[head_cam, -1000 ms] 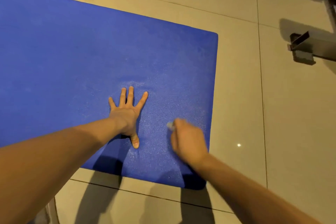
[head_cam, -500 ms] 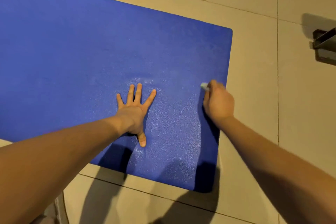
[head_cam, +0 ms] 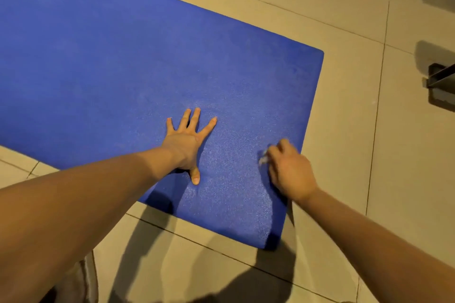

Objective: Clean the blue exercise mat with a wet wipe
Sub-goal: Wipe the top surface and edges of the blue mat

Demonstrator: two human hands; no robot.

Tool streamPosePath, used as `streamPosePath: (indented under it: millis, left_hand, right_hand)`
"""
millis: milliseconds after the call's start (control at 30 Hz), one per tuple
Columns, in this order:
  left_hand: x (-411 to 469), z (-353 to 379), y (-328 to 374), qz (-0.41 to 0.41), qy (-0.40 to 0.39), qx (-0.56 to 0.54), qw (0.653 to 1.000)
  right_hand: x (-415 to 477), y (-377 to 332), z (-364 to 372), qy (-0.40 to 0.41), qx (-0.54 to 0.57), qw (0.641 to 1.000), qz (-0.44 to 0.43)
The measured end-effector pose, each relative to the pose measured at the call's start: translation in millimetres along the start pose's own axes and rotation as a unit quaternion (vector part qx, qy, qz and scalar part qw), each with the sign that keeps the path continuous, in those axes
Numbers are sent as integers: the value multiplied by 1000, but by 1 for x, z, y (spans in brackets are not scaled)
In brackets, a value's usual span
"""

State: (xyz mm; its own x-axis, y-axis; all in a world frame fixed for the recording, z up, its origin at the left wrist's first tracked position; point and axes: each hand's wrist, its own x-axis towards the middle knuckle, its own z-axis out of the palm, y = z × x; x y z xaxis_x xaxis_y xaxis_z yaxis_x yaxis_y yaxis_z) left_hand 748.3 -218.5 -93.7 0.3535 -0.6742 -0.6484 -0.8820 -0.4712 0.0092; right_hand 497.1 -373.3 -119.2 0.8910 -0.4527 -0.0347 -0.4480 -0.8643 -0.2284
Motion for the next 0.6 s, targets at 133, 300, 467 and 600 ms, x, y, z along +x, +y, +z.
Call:
streamPosePath:
  millis: [133, 300, 467, 600]
  left_hand:
    - [-35, 33, -13, -71, 82, -94, 990]
    - [-91, 102, -5, -188, 183, -200, 944]
    - [-126, 124, 15, -269, 229, -279, 893]
    - [-144, 129, 21, -331, 212, -425, 815]
  right_hand:
    - [40, -20, 9, 15, 46, 985, 165]
    - [13, -109, 29, -57, 108, 989, 89]
    - [-49, -160, 32, -183, 96, 970, -126]
    - [-54, -142, 3, -218, 88, 965, -115]
